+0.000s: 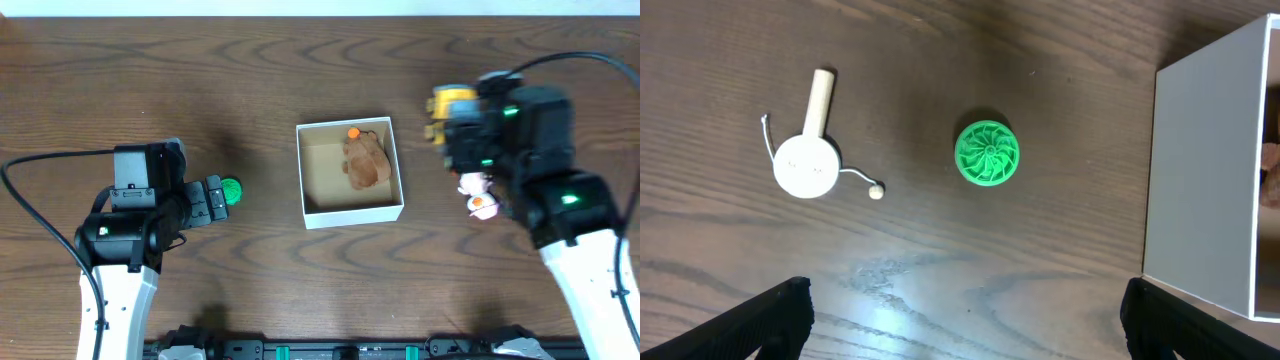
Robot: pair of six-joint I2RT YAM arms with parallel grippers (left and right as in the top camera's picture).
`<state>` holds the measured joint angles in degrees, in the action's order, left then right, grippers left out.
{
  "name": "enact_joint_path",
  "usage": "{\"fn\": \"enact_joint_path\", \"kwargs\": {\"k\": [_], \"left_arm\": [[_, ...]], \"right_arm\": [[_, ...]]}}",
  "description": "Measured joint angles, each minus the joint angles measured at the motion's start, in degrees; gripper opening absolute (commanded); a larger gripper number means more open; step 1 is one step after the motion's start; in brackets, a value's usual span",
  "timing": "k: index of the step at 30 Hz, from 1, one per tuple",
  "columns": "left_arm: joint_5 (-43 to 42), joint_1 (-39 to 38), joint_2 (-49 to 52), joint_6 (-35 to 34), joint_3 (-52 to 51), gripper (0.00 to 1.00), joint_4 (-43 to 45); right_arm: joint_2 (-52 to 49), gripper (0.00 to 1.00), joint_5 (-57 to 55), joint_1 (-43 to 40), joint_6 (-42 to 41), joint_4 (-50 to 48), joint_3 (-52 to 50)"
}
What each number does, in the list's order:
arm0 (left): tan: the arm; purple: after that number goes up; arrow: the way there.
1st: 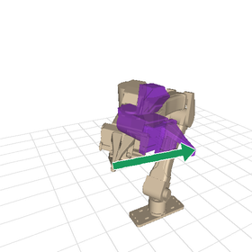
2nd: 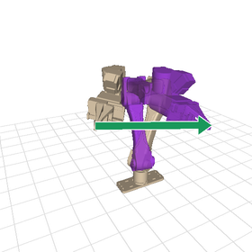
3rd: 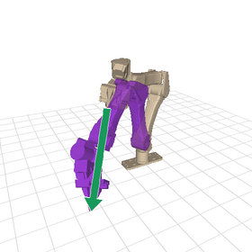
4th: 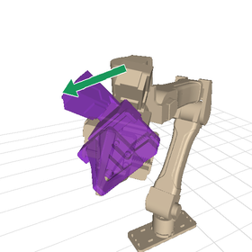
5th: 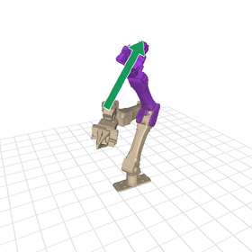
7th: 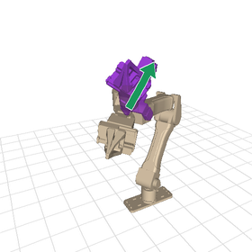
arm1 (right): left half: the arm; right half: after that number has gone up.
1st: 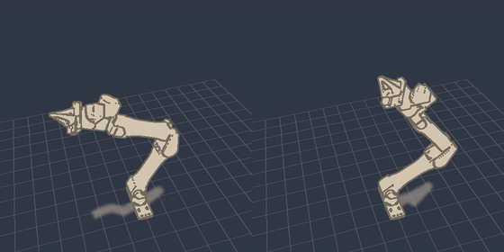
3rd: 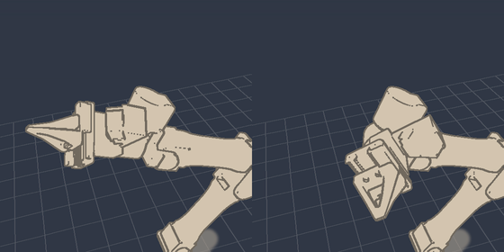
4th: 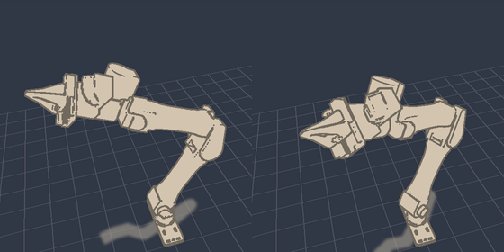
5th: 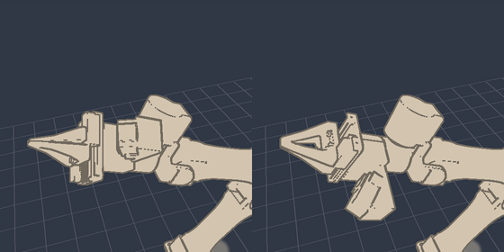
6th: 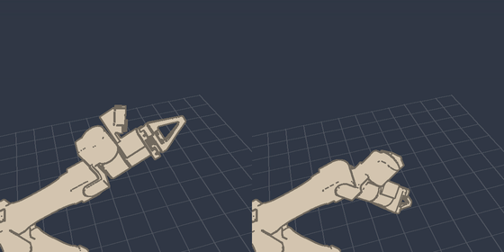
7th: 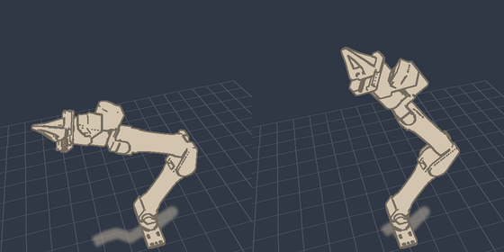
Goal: Pack container
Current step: 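Lower the truck into the box beside the bear and release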
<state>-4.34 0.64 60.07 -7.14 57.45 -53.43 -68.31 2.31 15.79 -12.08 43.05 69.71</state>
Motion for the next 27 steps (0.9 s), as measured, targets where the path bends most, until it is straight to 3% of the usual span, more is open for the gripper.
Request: {"fn": "enact_joint_path", "kwargs": {"k": [5,10,27], "left_arm": [[0.0,0.0,0.0,-0.37,0.0,0.98,0.0],[0.0,0.0,0.0,-0.37,0.0,0.98,0.0],[0.0,0.0,0.0,-0.37,0.0,0.98,0.0]], "right_arm": [[-4.74,0.02,-7.06,15.04,-3.5,-3.37,0.0],[-12.9,0.02,-9.88,23.02,-5.77,-6.84,0.0],[-30.53,0.01,-9.81,25.44,-9.79,-13.38,-0.02]]}}
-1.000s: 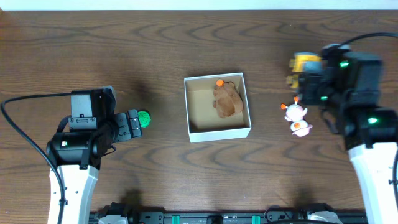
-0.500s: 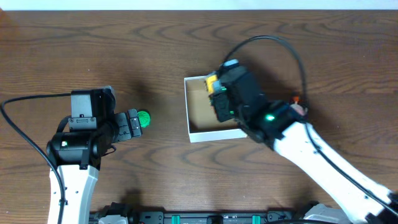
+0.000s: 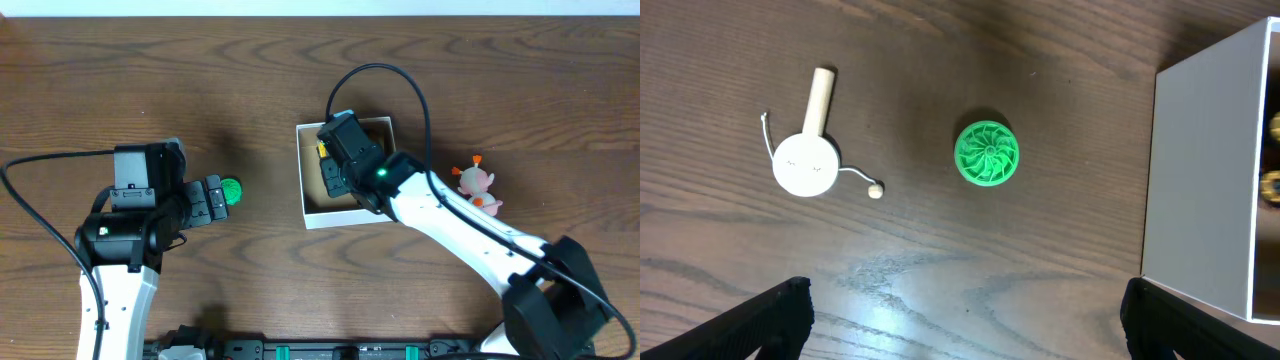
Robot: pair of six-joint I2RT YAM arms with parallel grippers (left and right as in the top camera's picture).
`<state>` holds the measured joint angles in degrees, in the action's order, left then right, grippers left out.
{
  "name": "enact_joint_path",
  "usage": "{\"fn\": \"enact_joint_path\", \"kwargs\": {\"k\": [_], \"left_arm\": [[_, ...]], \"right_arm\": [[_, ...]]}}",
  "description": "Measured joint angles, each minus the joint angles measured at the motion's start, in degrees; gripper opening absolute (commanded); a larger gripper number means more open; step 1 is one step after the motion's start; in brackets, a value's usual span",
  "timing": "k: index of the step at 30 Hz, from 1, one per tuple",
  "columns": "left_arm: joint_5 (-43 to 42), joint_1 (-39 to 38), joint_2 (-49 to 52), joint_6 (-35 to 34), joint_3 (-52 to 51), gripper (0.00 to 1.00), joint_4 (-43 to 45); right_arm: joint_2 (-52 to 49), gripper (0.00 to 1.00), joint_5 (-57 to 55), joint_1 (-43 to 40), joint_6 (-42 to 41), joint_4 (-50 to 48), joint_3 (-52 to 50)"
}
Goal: Pack container
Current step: 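Lower the truck into the box beside the bear and release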
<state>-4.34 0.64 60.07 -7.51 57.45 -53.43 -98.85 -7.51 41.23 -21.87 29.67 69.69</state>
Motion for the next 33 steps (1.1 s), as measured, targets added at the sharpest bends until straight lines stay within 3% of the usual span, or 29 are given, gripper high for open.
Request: {"fn": "enact_joint_path", "kwargs": {"k": [5,7,9,13,16,19,28,33], "left_arm": [[0.0,0.0,0.0,-0.02,0.0,0.98,-0.02],[0.0,0.0,0.0,0.0,0.0,0.98,-0.02],[0.0,0.0,0.0,0.0,0.0,0.98,0.0],[0.0,0.0,0.0,0.0,0.0,0.98,-0.13],[0.0,0.0,0.0,0.0,0.0,0.98,-0.22],[0.0,0.0,0.0,0.0,0.0,0.98,-0.26],[0.0,0.0,0.0,0.0,0.0,0.98,-0.33],[0.0,0.0,0.0,0.0,0.0,0.98,-0.33]], "right_arm": [[-4.13,0.06,1.55,0.0,-0.57,-1.7,0.0],[-5.22,0.16,1.7,0.0,-0.74,-2.8,0.0],[-6.01,0.38,1.81,-0.02,-0.79,-4.04,0.0],[-6.16,0.45,1.95,-0.09,-0.98,-6.67,0.02],[-6.16,0.78,2.1,-0.2,-1.36,-6.95,0.02],[-6.16,0.99,2.27,-0.46,-1.16,-6.67,0.37],[-3.19,0.99,2.36,-0.61,3.63,-5.57,1.4],[7.52,0.99,0.61,-1.66,6.23,-5.03,1.4]]}}
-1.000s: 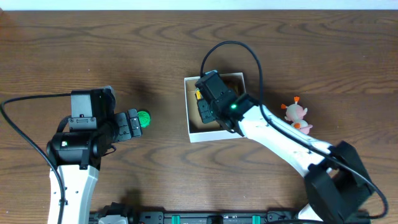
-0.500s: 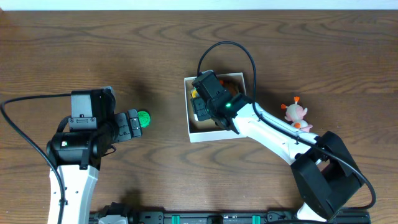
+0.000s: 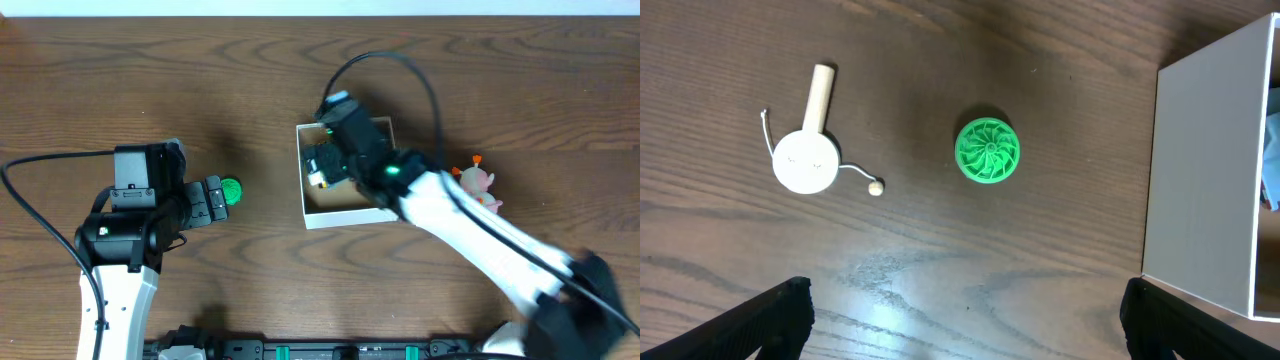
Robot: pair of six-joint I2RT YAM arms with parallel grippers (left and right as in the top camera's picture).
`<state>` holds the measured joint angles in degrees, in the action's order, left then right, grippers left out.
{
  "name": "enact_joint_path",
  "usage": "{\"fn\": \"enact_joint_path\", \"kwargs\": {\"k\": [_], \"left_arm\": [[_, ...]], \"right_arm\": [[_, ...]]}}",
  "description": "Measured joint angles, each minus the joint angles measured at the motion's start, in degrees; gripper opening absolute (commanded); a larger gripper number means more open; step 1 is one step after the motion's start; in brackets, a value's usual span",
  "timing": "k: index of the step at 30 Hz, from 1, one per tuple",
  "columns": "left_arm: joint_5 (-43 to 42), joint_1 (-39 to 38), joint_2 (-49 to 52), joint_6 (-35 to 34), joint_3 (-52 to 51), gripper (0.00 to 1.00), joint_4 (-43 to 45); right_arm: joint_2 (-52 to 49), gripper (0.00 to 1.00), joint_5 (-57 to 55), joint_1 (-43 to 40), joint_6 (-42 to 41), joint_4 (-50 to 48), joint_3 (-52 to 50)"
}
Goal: Pack container
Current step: 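Lower the truck into the box beside the bear and release, then grasp the white-and-pink plush bird with the right gripper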
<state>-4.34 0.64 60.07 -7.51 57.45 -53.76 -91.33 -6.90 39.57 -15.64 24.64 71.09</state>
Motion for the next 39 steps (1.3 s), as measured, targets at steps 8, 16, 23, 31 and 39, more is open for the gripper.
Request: {"fn": "enact_joint_path", "kwargs": {"k": [8,16,23,31,39], "left_arm": [[0.0,0.02,0.0,0.0,0.0,0.98,-0.02],[0.0,0.02,0.0,0.0,0.0,0.98,-0.02],[0.0,0.0,0.0,0.0,0.0,0.98,-0.02],[0.0,0.0,0.0,-0.02,0.0,0.98,-0.02],[0.0,0.02,0.0,0.0,0.0,0.98,-0.02]], "right_arm": [[17.05,0.99,-5.4,-17.14,-3.98,18.67,1.64],[13.62,0.99,-4.31,-40.06,-4.07,28.04,-0.92],[2.73,0.99,-1.11,-43.1,-0.85,27.71,-4.9],[-8.92,0.9,1.75,-43.04,1.73,25.64,-5.7],[-14.45,0.34,4.63,-42.56,2.95,25.11,-5.7]]}}
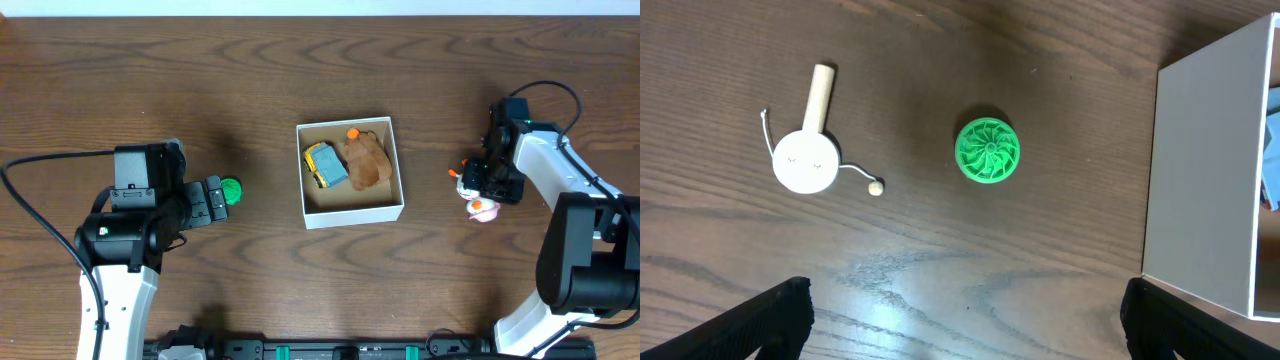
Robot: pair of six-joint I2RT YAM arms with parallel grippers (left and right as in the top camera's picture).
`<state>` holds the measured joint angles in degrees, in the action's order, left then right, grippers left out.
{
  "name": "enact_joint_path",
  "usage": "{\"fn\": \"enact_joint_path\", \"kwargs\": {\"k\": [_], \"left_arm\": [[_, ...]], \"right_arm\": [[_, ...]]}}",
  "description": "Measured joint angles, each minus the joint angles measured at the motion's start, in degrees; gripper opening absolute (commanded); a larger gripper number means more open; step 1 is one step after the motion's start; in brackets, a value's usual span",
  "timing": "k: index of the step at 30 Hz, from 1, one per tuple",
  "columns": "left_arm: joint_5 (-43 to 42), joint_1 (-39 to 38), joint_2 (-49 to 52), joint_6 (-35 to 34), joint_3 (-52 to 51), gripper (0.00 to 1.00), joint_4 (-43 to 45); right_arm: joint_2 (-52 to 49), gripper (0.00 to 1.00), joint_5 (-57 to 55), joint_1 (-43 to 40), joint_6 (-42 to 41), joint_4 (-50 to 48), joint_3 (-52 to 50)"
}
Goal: Pack container
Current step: 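Grasp the white-and-pink plush bird with the right gripper, then place the bird into the box front and open the right gripper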
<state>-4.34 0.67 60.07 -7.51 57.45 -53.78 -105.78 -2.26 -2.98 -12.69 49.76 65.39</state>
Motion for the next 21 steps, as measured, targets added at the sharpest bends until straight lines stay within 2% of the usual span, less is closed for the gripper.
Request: {"fn": "enact_joint_path", "kwargs": {"k": [3,5,13,21], "left_arm": [[0.0,-0.02,0.0,-0.02,0.0,0.98,0.0],[0.0,-0.02,0.0,0.0,0.0,0.98,0.0],[0.0,0.0,0.0,0.0,0.0,0.98,0.0],[0.0,0.0,0.0,-0.02,0.0,0.98,0.0]], "right_arm": [[0.02,0.11,0.26,0.11,-0.02,-0.07,0.07],[0.13,0.04,0.22,0.13,-0.17,0.07,0.11],[6.05,0.04,-0.02,3.74,0.46,2.08,1.27],[21.68,0.05,2.67,17.27,12.2,-1.6,7.45]]}}
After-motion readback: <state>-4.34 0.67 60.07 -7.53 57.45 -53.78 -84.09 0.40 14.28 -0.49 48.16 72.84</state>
